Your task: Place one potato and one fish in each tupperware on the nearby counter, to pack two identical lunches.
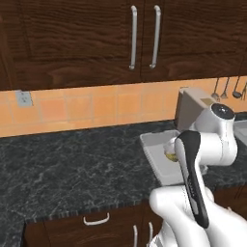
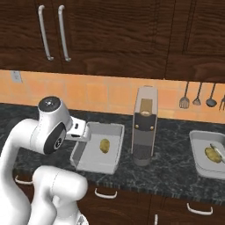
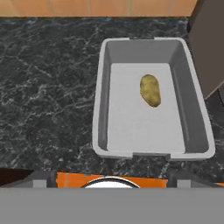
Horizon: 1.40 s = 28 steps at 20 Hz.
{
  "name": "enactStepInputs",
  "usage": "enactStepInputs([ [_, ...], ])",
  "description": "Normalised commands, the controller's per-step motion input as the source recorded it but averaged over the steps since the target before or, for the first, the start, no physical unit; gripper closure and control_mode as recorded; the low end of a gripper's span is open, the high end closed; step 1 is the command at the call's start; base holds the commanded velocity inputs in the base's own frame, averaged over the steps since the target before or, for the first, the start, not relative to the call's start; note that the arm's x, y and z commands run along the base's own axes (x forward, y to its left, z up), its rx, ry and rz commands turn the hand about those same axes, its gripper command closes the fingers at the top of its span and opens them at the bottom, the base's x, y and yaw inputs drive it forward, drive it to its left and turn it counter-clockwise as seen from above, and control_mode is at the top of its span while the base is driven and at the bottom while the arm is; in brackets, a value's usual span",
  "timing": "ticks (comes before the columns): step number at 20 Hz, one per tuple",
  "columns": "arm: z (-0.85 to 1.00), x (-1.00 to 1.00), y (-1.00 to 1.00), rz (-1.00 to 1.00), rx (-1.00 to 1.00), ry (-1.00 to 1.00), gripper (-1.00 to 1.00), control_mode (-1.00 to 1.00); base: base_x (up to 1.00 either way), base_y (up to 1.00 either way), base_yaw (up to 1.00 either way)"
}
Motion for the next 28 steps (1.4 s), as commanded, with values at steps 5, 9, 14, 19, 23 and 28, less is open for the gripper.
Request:
enactStepInputs([
  [5,0.0,0.0,0.0,0.0,0.0,0.0,-1.0,1.0,-0.45,-0.85,-0.29],
  [9,0.0,0.0,0.0,0.0,0.0,0.0,-1.0,1.0,-0.35,-1.0,-0.3],
  [14,0.0,0.0,0.0,0.0,0.0,0.0,-1.0,1.0,-0.21,-1.0,-0.29],
  [19,0.0,0.0,0.0,0.0,0.0,0.0,-1.0,1.0,-0.11,-1.0,-0.19],
  [23,0.0,0.0,0.0,0.0,0.0,0.0,-1.0,1.0,-0.41,-1.0,-0.06],
  [28,0.0,0.0,0.0,0.0,0.0,0.0,-1.0,1.0,-0.73,-1.0,-0.04],
])
